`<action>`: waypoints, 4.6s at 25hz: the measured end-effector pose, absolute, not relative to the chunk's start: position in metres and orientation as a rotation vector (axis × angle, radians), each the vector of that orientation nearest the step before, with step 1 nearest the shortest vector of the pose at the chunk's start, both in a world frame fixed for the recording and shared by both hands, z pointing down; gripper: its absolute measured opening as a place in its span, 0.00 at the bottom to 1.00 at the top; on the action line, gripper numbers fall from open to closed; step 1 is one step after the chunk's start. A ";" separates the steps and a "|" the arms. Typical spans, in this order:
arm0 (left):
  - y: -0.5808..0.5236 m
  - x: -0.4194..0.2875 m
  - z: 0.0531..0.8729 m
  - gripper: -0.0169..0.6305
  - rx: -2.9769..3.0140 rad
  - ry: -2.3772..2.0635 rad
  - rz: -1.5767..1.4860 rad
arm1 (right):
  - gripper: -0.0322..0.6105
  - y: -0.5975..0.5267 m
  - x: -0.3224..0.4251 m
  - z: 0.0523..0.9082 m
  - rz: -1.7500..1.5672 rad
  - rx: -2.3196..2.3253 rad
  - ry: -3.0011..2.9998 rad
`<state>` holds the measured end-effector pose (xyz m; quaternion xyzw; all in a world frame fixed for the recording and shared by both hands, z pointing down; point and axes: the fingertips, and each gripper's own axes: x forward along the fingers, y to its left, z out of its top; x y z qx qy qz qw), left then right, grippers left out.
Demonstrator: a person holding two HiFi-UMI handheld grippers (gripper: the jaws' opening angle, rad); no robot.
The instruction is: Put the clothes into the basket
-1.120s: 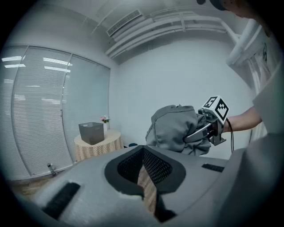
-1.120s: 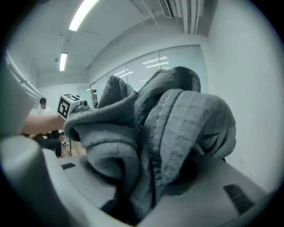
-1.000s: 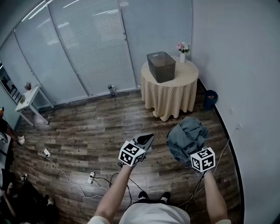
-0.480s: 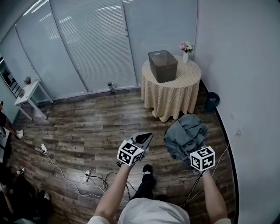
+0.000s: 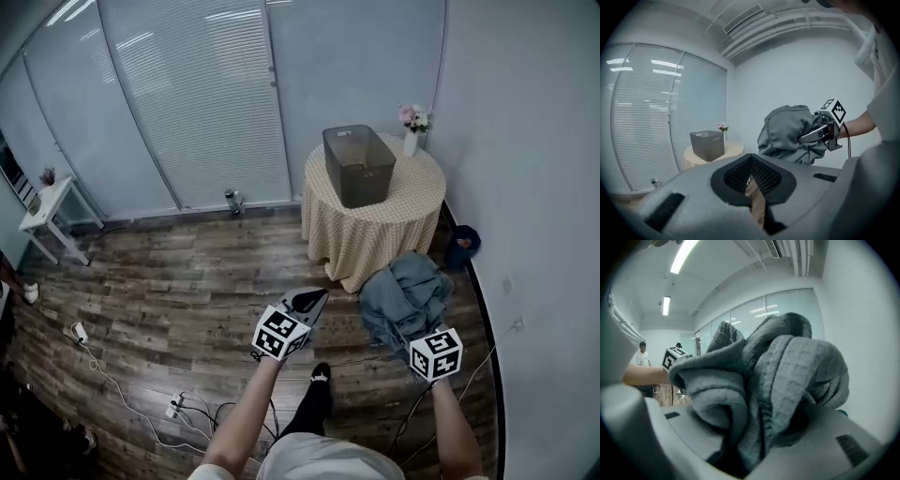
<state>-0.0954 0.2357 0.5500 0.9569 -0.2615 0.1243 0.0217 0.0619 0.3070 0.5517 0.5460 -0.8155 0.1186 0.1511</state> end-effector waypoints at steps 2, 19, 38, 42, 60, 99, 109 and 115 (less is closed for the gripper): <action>0.199 -0.087 0.551 0.05 2.967 -0.795 0.391 | 0.37 0.275 0.064 0.554 0.345 1.567 -2.336; 0.012 -0.047 0.529 0.05 3.026 -0.645 0.412 | 0.37 0.092 0.071 0.533 0.349 1.613 -2.335; -0.072 -0.044 0.555 0.05 2.962 -0.641 0.401 | 0.37 0.004 0.094 0.510 0.208 1.640 -2.313; -0.105 -0.027 0.552 0.05 2.976 -0.628 0.384 | 0.37 -0.030 0.105 0.507 0.192 1.636 -2.313; -0.302 0.036 0.513 0.05 2.995 -0.721 0.371 | 0.37 -0.222 0.150 0.481 0.091 1.508 -2.350; -0.449 0.005 0.523 0.05 2.906 -0.885 0.416 | 0.37 -0.393 0.117 0.546 0.357 1.254 -2.458; -0.443 0.010 0.529 0.05 2.879 -0.908 0.400 | 0.36 -0.403 0.131 0.602 0.444 1.109 -2.281; -0.438 0.010 0.528 0.05 2.888 -0.904 0.400 | 0.36 -0.419 0.135 0.628 0.472 1.076 -2.203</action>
